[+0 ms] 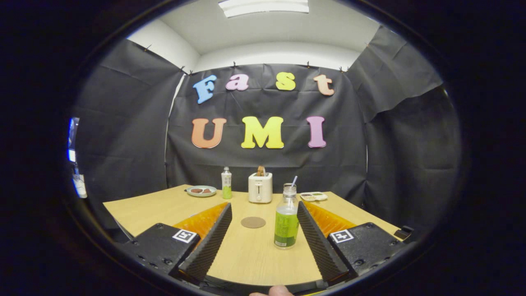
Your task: Take the bottle from table, then pour the juice into the cup, finally place the bottle on the coaster
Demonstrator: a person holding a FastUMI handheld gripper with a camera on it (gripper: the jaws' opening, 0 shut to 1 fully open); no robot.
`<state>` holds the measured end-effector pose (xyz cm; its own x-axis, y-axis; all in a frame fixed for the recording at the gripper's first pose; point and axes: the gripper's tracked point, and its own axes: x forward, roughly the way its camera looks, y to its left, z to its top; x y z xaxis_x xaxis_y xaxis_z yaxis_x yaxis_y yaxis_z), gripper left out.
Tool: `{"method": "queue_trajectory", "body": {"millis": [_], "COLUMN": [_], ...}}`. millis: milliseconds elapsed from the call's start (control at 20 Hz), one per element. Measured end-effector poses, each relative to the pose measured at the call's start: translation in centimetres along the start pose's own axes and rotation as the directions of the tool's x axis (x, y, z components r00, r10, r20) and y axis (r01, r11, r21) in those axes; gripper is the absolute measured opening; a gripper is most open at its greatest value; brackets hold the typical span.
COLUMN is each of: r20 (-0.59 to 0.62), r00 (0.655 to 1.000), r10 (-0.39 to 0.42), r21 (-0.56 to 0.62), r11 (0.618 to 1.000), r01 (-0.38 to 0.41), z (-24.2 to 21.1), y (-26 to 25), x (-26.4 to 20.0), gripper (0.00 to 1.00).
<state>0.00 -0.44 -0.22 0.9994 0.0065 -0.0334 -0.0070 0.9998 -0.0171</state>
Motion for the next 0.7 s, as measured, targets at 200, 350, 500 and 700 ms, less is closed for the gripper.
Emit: {"method": "queue_trajectory", "body": {"millis": [200,350,500,700], "r20": [-0.006,0.001,0.014,-0.006], "r00": [1.0,1.0,1.0,1.0], "r10": [-0.003,-0.007,-0.009,0.007], "r21": [0.016,0.033,0.014,0.037], "r11": [1.0,0.999,1.0,0.999], "r01": [0.003,0.007,0.009,-0.007], "z": [0.4,1.7,2.9,2.5], "y": [-0.9,-2.3,-3.5,-4.5], "x": [0.5,1.2,2.2,4.4], "gripper": [1.0,1.0,1.0,1.0]}}
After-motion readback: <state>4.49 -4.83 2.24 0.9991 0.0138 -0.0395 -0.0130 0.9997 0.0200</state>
